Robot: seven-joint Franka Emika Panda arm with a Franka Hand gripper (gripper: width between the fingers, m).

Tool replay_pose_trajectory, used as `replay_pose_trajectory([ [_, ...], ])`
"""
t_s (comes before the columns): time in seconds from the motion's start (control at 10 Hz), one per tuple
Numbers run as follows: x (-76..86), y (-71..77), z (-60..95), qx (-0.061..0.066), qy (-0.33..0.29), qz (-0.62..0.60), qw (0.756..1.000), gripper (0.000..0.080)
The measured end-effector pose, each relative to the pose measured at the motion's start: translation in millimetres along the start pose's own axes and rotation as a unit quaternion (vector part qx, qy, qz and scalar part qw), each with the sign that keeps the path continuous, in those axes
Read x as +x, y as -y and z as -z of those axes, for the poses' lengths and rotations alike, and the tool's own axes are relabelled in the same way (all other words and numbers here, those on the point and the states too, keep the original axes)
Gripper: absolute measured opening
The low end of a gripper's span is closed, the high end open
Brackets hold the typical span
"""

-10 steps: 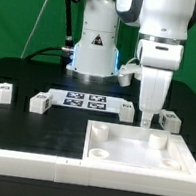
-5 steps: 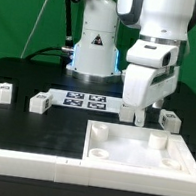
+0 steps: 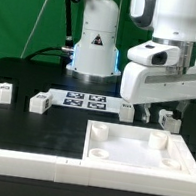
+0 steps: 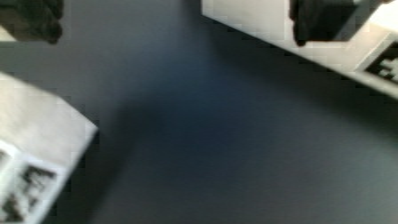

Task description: Assemble one leg

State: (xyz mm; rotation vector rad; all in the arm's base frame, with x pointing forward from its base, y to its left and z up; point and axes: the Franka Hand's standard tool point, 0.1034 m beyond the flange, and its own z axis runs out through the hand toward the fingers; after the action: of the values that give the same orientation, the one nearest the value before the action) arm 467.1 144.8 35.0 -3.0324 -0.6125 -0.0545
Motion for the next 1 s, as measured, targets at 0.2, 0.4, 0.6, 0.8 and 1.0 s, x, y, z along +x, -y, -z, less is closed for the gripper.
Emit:
replay_pose_trajectory([
  [0.2,0.0,1.5,-0.3,0.004,0.000,-0.067,0.998,0.0648],
  [0.4,-4.0,18.6,-3.3,0.008,0.005,-0.082,0.997,0.0648],
  [0.6,-12.5,37.9,-4.9,0.011,0.009,-0.074,0.997,0.0648],
  [0.8,-23.0,51.6,-6.1,0.012,0.021,-0.059,0.998,0.0648],
  [1.0,-19.9,49.7,-5.6,0.012,0.030,-0.060,0.998,0.0648],
])
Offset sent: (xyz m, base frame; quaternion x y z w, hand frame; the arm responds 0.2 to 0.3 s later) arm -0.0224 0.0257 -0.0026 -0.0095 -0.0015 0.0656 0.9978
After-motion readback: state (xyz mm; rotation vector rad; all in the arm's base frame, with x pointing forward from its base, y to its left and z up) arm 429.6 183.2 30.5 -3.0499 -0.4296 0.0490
